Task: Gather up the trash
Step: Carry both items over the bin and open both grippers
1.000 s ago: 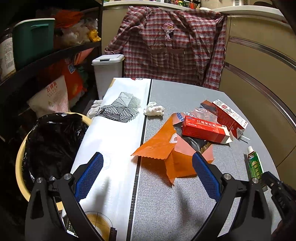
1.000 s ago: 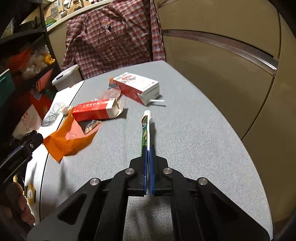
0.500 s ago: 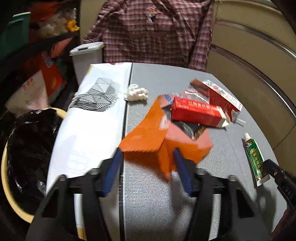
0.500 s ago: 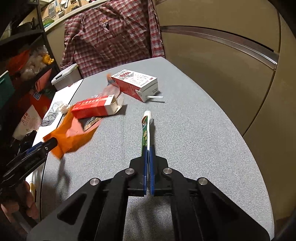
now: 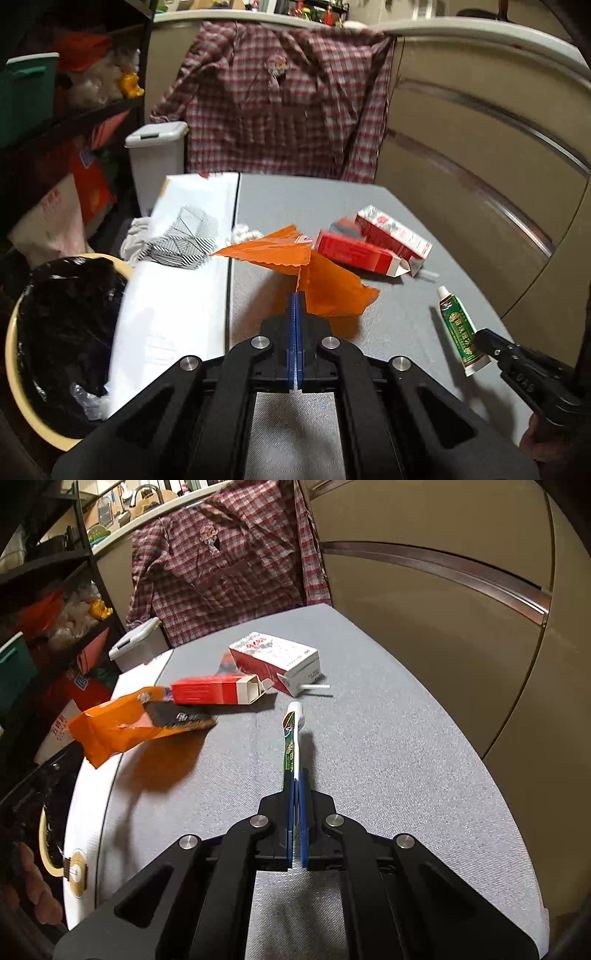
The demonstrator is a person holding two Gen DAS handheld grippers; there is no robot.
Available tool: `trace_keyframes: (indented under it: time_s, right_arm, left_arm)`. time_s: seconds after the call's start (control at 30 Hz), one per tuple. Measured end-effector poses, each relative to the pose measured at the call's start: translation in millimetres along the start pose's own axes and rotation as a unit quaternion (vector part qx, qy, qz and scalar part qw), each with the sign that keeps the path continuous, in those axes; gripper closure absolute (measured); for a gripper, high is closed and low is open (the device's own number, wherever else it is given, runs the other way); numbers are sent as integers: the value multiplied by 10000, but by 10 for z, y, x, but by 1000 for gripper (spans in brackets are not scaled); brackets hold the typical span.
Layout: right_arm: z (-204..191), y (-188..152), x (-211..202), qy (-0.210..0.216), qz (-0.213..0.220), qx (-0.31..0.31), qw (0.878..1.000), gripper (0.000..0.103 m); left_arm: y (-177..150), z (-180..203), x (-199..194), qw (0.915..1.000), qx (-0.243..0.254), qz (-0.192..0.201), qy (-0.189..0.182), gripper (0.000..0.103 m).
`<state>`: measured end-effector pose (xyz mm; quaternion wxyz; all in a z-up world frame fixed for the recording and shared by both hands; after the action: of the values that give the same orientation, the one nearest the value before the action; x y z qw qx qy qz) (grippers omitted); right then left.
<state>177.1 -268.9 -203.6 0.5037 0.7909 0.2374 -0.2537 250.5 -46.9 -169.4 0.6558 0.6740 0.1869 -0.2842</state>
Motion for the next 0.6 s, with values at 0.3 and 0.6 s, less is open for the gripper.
trace_keyframes:
  time_s: [0.3,0.6]
  right_arm:
    - [-210,95,-292,348,270,-47,9990,100]
    - [-396,149,-582,631,430,-147,9970,100]
  left_arm:
    - [277,-81,-561,9992,122,350,137,103]
    - [381,-219,-1125,9976,99,618,289,103]
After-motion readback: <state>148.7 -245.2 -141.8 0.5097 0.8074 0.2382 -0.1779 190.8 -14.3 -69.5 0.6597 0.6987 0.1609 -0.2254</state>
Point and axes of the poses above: each gripper's, at about its wrist camera, not at the fingertips, and x roughly the way its jaws point, z to its right, y to its top, the point moved 3 cm from there along x, roughly the way its jaws point, and after that the axes turned 14 degrees about y, right-handed, at the moved point
